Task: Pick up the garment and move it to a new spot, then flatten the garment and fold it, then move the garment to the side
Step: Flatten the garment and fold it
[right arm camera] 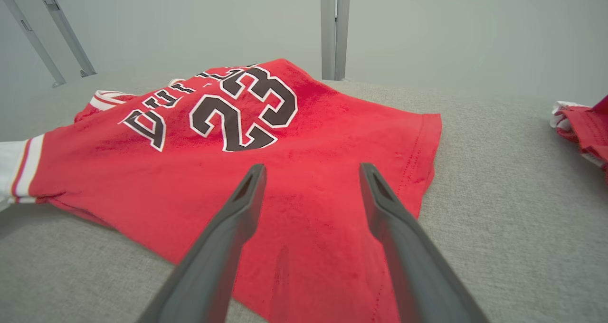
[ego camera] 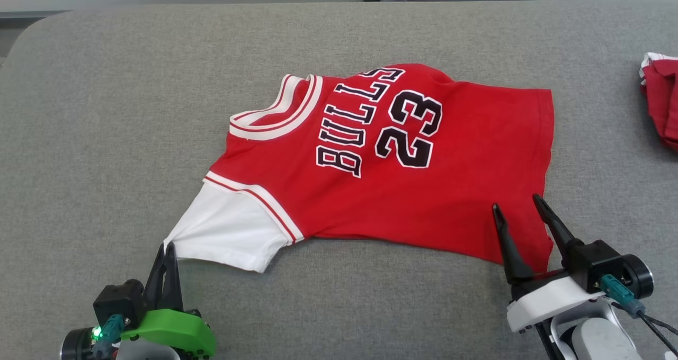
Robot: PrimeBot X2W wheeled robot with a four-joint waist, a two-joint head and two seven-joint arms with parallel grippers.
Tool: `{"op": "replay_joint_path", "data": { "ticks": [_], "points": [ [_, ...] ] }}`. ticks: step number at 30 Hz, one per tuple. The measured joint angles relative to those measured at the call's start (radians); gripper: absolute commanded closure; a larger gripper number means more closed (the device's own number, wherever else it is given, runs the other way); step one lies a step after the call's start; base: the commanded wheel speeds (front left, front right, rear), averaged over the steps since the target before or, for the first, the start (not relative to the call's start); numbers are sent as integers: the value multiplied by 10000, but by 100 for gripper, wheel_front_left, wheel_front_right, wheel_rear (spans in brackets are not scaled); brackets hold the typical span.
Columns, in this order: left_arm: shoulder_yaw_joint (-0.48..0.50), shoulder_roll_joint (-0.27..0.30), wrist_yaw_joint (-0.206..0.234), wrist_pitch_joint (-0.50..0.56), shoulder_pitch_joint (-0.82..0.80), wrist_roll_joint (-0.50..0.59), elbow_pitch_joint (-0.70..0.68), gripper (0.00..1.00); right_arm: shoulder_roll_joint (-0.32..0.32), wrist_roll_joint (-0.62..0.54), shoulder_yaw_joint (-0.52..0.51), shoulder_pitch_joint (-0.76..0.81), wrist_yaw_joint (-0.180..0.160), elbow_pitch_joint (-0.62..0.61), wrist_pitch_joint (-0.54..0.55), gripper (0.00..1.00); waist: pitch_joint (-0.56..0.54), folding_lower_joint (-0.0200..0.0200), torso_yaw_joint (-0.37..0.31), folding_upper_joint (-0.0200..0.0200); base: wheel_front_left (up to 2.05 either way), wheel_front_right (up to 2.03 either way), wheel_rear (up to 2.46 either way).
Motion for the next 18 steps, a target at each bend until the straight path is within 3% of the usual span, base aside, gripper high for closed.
{"op": "replay_joint_path", "data": {
  "ticks": [8, 9, 11, 13, 18],
  "points": [
    [-21, 153, 424, 0, 199, 382, -58, 100, -794, 1166, -439, -718, -2, 1321, 0, 0, -68, 0, 330, 0, 0, 0, 0],
    [15, 132, 426, 0, 198, 384, -119, 90, -882, 1507, -387, -890, -2, 1611, 8, 0, -61, 0, 362, 0, 0, 0, 0],
    [79, 46, 430, 0, 195, 441, -301, 0, -1020, 2393, -286, -1353, -2, 2203, 245, 0, -39, 1, 421, 0, 0, 0, 0],
    [138, -123, 458, 0, 188, 652, -612, 0, -1415, 3436, -165, -2151, 0, 3120, 702, 0, -18, 0, 546, 0, 0, 0, 0],
    [151, -391, 403, 0, 190, 1007, -1191, 0, -1866, 4286, 138, -3113, -4, 4700, 1523, 0, -9, 1, 836, 0, 0, 0, 0]
  ]
}}
